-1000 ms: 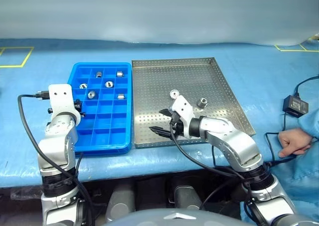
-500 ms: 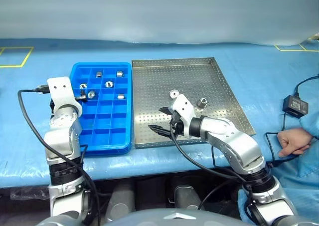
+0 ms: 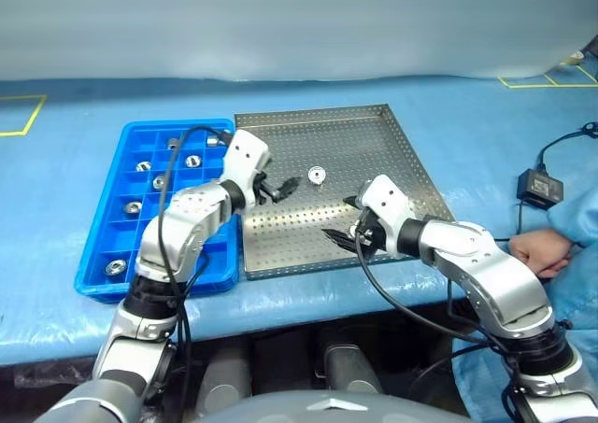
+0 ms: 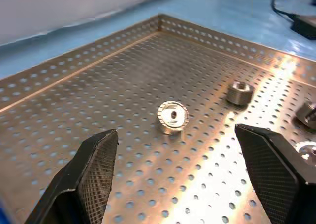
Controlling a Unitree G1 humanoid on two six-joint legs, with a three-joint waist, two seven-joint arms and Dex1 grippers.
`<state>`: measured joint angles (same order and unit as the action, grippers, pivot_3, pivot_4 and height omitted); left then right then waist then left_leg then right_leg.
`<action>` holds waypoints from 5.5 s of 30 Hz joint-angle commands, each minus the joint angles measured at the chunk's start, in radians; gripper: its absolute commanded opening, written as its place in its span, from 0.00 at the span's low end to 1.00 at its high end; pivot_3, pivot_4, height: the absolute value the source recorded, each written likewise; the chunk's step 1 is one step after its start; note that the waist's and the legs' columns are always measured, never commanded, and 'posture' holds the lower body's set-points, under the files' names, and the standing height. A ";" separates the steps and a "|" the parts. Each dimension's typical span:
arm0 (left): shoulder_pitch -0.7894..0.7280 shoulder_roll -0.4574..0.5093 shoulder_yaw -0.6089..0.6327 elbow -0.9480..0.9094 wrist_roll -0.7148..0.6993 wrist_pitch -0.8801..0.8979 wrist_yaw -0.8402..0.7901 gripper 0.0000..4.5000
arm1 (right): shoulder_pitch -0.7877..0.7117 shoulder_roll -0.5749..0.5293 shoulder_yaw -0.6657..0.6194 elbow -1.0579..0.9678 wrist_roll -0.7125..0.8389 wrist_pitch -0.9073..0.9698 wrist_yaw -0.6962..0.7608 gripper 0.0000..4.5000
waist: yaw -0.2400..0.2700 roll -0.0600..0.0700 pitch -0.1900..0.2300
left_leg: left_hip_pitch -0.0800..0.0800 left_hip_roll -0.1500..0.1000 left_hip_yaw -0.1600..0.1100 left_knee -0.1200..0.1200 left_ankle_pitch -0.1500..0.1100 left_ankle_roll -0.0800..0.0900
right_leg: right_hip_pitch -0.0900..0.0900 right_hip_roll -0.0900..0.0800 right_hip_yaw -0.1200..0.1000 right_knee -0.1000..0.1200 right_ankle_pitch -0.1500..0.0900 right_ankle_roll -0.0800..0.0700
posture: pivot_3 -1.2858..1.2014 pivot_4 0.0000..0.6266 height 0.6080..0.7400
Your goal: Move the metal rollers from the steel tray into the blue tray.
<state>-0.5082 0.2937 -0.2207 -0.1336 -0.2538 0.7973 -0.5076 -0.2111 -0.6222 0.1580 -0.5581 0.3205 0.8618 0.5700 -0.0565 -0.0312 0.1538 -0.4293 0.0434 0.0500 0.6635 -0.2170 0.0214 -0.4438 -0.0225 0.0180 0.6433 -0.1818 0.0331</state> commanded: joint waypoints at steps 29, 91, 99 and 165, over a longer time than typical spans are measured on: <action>-0.151 -0.166 -0.193 0.417 0.145 -0.139 -0.178 0.91 | 0.180 0.041 -0.100 -0.219 0.025 0.053 -0.139 0.90 | -0.201 0.000 0.000 | 0.001 -0.002 -0.003 0.000 0.000 0.000 | 0.000 -0.001 0.004 0.000 0.001 0.002 | 0.38 0.24 1.00; 0.356 0.097 0.544 -0.491 0.073 0.328 0.213 0.38 | -0.103 0.143 0.070 0.156 -0.014 -0.094 0.008 0.90 | -0.010 0.000 0.001 | 0.001 -0.002 -0.003 -0.001 0.000 0.000 | -0.001 -0.001 0.007 0.000 0.001 0.005 | 0.52 0.24 1.00; 0.455 0.090 0.579 -0.519 0.067 0.356 0.246 0.38 | -0.118 0.153 0.082 0.170 -0.022 -0.097 0.023 0.90 | 0.033 0.000 0.001 | 0.001 0.000 -0.002 -0.001 0.000 0.000 | -0.001 -0.002 0.005 -0.001 0.001 0.004 | 0.52 0.24 1.00; 0.415 0.089 0.210 -0.391 -0.097 -0.008 0.056 0.82 | -0.263 0.532 -0.152 0.468 -0.081 -0.028 -0.383 0.90 | 0.014 0.002 0.002 | 0.001 0.001 -0.001 -0.002 0.000 0.000 | -0.001 -0.001 0.003 -0.001 0.002 0.001 | 0.50 0.24 1.00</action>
<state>-0.0780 0.3789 -0.0189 -0.5119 -0.3349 0.8146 -0.4440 -0.4665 -0.0893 -0.0073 -0.0417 0.2280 0.8271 0.1721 -0.0429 -0.0292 0.1554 -0.4283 0.0441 0.0492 0.6618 -0.2167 0.0217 -0.4454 -0.0236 0.0212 0.6424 -0.1799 0.0342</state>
